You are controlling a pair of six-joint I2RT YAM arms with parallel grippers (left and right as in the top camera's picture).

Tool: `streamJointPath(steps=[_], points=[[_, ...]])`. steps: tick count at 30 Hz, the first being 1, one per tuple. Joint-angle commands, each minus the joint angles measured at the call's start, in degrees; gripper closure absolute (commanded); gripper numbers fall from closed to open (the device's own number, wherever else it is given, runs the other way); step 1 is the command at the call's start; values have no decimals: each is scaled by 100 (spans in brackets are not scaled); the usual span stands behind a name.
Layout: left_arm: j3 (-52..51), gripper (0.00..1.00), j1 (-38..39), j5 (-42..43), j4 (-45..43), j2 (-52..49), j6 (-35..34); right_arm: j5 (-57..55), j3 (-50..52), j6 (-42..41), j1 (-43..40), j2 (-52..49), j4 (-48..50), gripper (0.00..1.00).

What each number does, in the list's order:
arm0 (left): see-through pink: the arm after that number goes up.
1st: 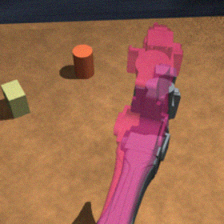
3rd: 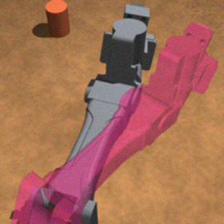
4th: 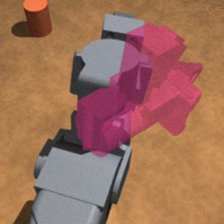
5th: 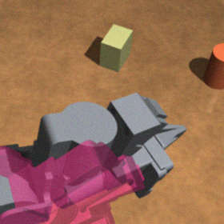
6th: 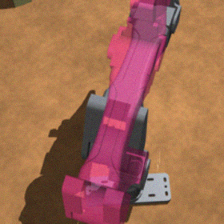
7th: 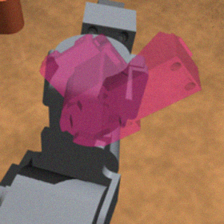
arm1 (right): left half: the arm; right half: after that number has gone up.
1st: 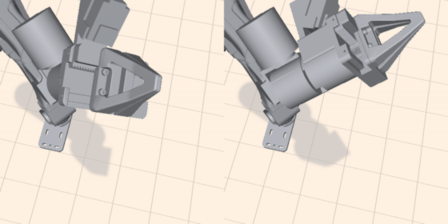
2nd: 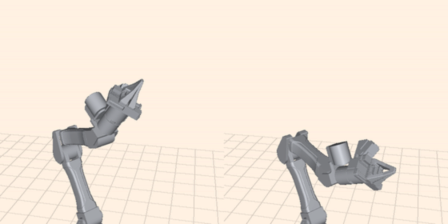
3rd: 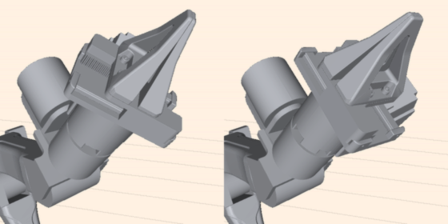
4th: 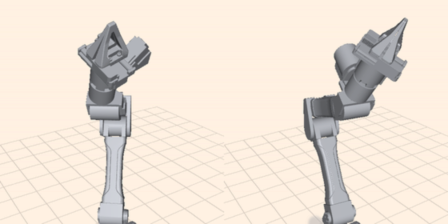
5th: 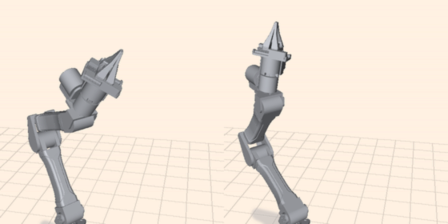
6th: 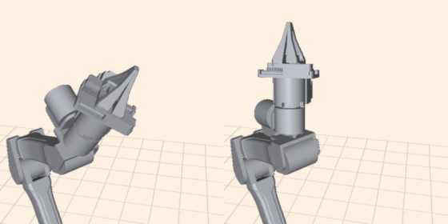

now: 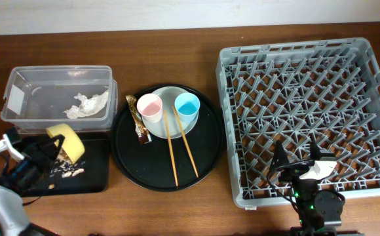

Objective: Sort waste into correct bins and load items into the dishwasher rack
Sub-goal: 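Lift the yellow bowl and tip its scraps onto the black rectangular tray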

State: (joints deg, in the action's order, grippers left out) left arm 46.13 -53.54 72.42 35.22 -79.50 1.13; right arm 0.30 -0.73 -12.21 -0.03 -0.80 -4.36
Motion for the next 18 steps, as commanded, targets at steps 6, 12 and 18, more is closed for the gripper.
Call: streamJointPath(steps=[6,12,18], points=[[-46,99,-337,1550,-501,-1078,109,-9,42,-24,-46,55,-15,2],[-46,99,-643,1775,-479,-1539,-24,-7,42,-24,-46,55,-15,2],[-46,99,-815,1777,-138,-1563,-42,-7,42,-24,-46,55,-17,2]])
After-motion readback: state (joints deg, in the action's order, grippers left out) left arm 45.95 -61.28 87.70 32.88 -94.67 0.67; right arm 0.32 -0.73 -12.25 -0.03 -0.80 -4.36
